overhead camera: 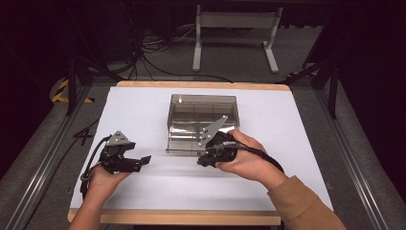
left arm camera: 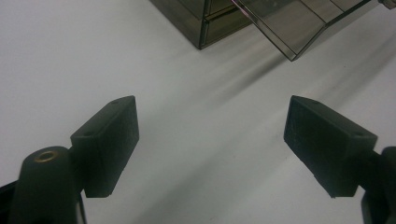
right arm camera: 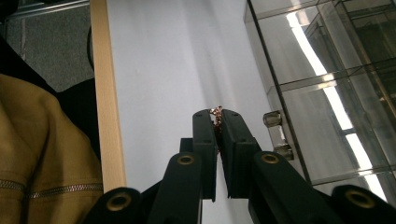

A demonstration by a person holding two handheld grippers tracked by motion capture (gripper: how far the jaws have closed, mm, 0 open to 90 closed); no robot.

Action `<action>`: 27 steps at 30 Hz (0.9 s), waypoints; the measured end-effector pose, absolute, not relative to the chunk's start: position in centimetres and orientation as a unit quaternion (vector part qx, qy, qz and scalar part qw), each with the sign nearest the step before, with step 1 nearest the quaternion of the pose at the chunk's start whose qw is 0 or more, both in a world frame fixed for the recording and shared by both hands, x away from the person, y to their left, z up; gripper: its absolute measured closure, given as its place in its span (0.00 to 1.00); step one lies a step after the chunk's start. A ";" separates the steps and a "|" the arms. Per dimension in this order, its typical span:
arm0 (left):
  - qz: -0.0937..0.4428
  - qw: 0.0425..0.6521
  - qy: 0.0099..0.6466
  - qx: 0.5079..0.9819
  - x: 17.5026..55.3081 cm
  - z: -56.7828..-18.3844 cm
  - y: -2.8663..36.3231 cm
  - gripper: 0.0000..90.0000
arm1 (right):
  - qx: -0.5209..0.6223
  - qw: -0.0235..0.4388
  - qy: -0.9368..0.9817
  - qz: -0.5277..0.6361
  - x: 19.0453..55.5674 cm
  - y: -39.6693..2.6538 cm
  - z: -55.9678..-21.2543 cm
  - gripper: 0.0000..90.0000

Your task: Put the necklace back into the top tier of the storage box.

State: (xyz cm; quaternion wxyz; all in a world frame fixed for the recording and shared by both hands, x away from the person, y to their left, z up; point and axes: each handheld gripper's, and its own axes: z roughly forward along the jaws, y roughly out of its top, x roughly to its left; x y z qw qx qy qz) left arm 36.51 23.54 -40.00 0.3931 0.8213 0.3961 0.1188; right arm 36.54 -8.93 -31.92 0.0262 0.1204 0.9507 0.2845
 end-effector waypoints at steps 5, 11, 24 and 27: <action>0.119 0.393 0.396 0.821 36.5 -40.0 23.6 0.21 | 0.137 0.030 0.946 0.291 37.0 -9.0 -31.7 0.95; 0.120 0.393 0.394 0.822 36.6 -40.0 23.5 0.21 | 0.145 0.039 0.943 0.298 37.4 -8.9 -31.5 0.95; 0.119 0.393 0.394 0.822 36.6 -40.0 23.6 0.21 | 0.185 0.056 0.931 0.309 38.9 -9.4 -31.0 0.95; 0.118 0.393 0.396 0.822 36.5 -40.0 23.6 0.21 | 0.188 0.061 0.931 0.308 39.3 -9.4 -31.0 0.95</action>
